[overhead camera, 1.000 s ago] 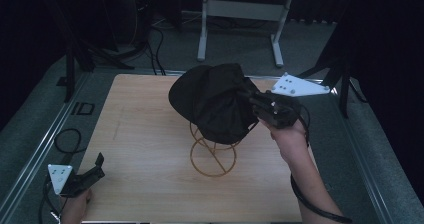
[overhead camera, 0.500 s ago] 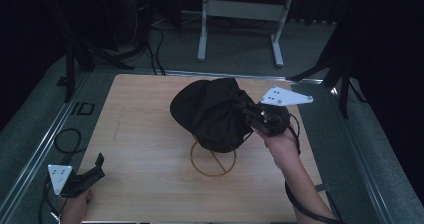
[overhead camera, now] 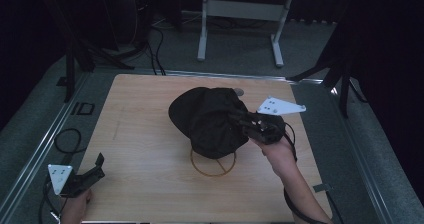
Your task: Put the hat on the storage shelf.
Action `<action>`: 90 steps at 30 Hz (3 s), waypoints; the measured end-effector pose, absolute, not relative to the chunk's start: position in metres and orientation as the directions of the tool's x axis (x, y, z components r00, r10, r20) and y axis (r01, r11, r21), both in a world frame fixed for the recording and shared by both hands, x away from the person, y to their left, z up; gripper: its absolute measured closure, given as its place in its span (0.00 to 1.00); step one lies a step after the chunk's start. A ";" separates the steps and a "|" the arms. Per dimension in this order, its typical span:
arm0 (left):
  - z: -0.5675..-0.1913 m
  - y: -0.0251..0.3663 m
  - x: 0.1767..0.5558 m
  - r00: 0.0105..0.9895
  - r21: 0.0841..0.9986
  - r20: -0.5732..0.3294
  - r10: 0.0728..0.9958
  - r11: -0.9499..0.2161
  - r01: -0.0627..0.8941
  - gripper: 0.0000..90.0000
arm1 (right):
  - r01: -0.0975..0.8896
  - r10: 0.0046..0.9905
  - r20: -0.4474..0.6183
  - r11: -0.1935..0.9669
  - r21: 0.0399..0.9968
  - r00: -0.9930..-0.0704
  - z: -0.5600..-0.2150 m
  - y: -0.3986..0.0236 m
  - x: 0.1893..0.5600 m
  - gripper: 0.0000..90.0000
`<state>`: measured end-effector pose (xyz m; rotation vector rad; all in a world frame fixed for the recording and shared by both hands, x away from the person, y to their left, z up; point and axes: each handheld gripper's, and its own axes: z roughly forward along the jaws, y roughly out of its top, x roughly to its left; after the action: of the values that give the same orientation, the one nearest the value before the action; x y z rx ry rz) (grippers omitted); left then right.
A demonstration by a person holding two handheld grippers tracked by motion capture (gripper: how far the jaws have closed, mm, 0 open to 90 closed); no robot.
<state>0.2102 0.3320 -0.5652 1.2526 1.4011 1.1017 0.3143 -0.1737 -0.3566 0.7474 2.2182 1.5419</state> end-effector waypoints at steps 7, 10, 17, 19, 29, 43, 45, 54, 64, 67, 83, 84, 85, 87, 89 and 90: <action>-0.565 0.332 0.210 -0.052 0.983 -0.073 0.996 0.080 0.166 0.01 | 0.246 0.576 0.030 0.301 0.922 -0.817 -0.364 -0.170 0.315 0.66; -0.565 0.332 0.210 -0.052 0.983 -0.072 0.996 0.080 0.165 0.01 | 0.252 0.582 0.024 0.314 0.915 -0.813 -0.368 -0.167 0.315 0.60; -0.565 0.332 0.210 -0.050 0.983 -0.073 0.996 0.081 0.165 0.01 | 0.253 0.589 0.019 0.317 0.914 -0.808 -0.371 -0.165 0.315 0.59; -0.565 0.332 0.210 -0.051 0.983 -0.073 0.996 0.081 0.165 0.01 | 0.251 0.584 0.023 0.313 0.916 -0.812 -0.370 -0.165 0.314 0.59; -0.565 0.332 0.210 -0.051 0.983 -0.072 0.996 0.080 0.166 0.01 | 0.239 0.591 0.030 0.278 0.930 -0.806 -0.357 -0.178 0.314 0.52; -0.565 0.332 0.210 -0.053 0.983 -0.071 0.996 0.079 0.164 0.01 | 0.243 0.670 0.012 0.253 0.937 -0.743 -0.360 -0.225 0.315 0.33; -0.565 0.332 0.210 -0.053 0.983 -0.071 0.996 0.078 0.164 0.01 | 0.254 0.682 0.021 0.244 0.936 -0.731 -0.362 -0.233 0.316 0.31; -0.565 0.332 0.210 -0.054 0.983 -0.069 0.996 0.077 0.165 0.01 | 0.282 0.719 0.049 0.208 0.937 -0.693 -0.385 -0.270 0.320 0.15; -0.565 0.332 0.210 -0.052 0.983 -0.069 0.996 0.077 0.164 0.01 | 0.318 0.776 0.029 0.223 0.922 -0.630 -0.432 -0.298 0.319 0.14; -0.565 0.331 0.210 -0.052 0.984 -0.069 0.996 0.076 0.163 0.01 | 0.325 0.792 0.027 0.219 0.920 -0.609 -0.448 -0.307 0.318 0.14; -0.565 0.331 0.210 -0.054 0.983 -0.068 0.996 0.076 0.165 0.01 | 0.387 0.893 0.016 0.179 0.904 -0.450 -0.517 -0.352 0.303 0.14; -0.565 0.331 0.211 -0.053 0.983 -0.068 0.996 0.076 0.166 0.01 | 0.394 0.897 0.016 0.178 0.902 -0.442 -0.521 -0.354 0.302 0.14; -0.565 0.331 0.211 -0.053 0.983 -0.068 0.996 0.076 0.166 0.01 | 0.395 0.901 0.008 0.182 0.901 -0.433 -0.524 -0.356 0.301 0.14; -0.565 0.332 0.211 -0.053 0.983 -0.068 0.996 0.076 0.167 0.01 | 0.407 0.908 -0.007 0.194 0.893 -0.419 -0.530 -0.360 0.300 0.14; -0.565 0.332 0.211 -0.053 0.983 -0.069 0.996 0.077 0.167 0.01 | 0.419 0.917 0.003 0.179 0.890 -0.399 -0.535 -0.364 0.298 0.14; -0.565 0.332 0.210 -0.053 0.983 -0.070 0.996 0.078 0.166 0.01 | 0.424 0.919 0.009 0.173 0.889 -0.393 -0.537 -0.365 0.297 0.14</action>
<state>0.2105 0.3317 -0.5652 1.2533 1.4021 1.1030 0.2971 -0.3654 -0.5365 1.2638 1.9038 1.1686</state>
